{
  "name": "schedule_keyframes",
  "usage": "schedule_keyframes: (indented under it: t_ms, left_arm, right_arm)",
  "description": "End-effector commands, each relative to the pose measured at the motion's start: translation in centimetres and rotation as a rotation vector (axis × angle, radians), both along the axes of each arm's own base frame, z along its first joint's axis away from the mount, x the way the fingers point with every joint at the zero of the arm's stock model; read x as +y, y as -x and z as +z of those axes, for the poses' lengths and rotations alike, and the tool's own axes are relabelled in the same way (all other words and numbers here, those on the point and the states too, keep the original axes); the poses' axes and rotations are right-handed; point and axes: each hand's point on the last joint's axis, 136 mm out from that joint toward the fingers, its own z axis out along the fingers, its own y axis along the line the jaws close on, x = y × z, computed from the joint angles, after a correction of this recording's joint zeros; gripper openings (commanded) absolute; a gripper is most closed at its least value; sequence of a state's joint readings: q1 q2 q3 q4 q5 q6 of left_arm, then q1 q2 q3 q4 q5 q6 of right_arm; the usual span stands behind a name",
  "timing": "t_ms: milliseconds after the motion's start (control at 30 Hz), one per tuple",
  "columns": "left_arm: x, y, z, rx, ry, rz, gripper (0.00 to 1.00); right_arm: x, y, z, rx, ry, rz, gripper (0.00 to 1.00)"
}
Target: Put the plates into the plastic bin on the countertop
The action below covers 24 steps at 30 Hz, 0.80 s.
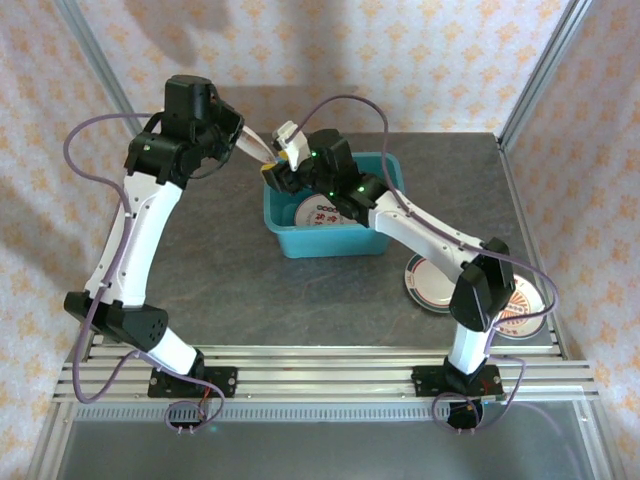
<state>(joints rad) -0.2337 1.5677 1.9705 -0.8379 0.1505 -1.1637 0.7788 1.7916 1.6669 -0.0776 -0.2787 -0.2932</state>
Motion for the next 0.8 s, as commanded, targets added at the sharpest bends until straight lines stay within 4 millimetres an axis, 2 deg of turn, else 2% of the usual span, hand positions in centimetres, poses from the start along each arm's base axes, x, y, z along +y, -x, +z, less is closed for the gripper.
schedule_keyframes:
  t_ms: [0, 167, 333, 633, 667, 700, 767]
  left_arm:
    - [-1.1, -0.5, 3.3, -0.101, 0.059, -0.012, 0.00]
    - [-1.8, -0.6, 3.4, -0.100, 0.054, -0.027, 0.00]
    - [-1.9, -0.9, 3.0, -0.090, 0.047, -0.019, 0.00]
    - [-2.1, -1.8, 2.1, -0.074, 0.054, -0.013, 0.00]
    - [-2.2, -1.9, 2.0, -0.075, 0.053, -0.016, 0.03]
    - [-2.3, -2.0, 1.9, -0.078, 0.052, -0.020, 0.11]
    - [-2.3, -2.1, 1.8, -0.081, 0.044, -0.024, 0.13]
  right_arm:
    - [-0.6, -2.3, 1.6, -0.125, -0.019, -0.124, 0.51]
    - [-1.2, -3.6, 1.2, -0.154, 0.010, -0.204, 0.43]
    - [-1.2, -3.2, 1.6, -0.202, 0.009, -0.214, 0.26]
    - [-2.0, -2.4, 2.3, -0.248, -0.007, -0.225, 0.08]
    - [-2.1, -2.4, 2.3, -0.248, -0.008, -0.229, 0.07]
    - [-2.3, -2.4, 2.5, -0.244, -0.016, -0.242, 0.06]
    - [-2.7, -2.5, 2.6, -0.230, -0.027, -0.263, 0.03]
